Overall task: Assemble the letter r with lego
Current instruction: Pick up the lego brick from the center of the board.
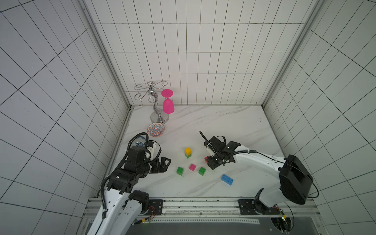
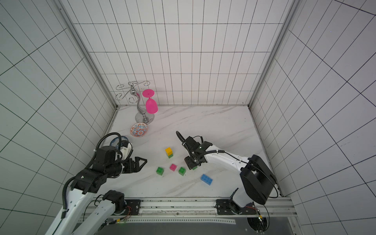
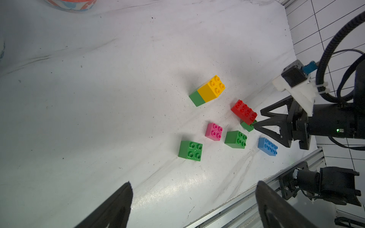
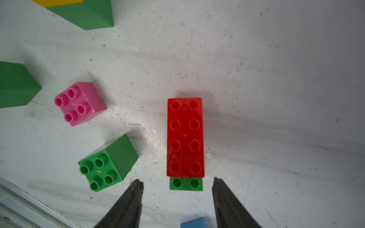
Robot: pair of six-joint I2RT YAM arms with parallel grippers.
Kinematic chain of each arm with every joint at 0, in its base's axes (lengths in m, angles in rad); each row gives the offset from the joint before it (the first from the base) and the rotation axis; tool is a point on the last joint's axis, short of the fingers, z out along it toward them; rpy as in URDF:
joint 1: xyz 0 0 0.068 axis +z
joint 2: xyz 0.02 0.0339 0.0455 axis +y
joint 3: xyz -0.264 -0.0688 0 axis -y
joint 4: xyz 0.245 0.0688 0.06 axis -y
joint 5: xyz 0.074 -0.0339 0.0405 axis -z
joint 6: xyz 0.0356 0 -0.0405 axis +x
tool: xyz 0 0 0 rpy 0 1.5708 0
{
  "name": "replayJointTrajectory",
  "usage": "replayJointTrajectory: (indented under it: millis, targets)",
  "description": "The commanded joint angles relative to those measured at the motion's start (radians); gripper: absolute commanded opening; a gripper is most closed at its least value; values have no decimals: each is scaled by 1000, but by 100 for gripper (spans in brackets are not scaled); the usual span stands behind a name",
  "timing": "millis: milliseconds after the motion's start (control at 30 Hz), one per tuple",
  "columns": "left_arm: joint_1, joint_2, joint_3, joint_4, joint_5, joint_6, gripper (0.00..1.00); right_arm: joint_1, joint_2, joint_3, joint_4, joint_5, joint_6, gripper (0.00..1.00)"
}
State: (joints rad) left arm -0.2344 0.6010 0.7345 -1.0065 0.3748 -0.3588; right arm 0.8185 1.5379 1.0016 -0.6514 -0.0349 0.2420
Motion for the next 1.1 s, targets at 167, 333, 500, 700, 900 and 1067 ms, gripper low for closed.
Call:
replayJointTrajectory:
  millis: [167,333,500,700,900,1067]
  targets:
    - [3,-8,-6,18,-5,1,97,-2,43,67,-42,12,-24,56]
    - [2,0,-6,20,-3,0,97,-2,-12,-27,45,49,16,56]
    - [3,10,-6,25,-2,-1,97,-2,-74,-149,184,53,50,55]
    - [2,25,-2,26,-7,-4,97,-1,-132,-241,274,99,79,52]
    - [3,33,-3,27,-10,-8,97,-2,-125,-246,304,106,68,51]
    - [2,31,-3,26,-15,-12,97,-1,-81,-231,316,94,62,50]
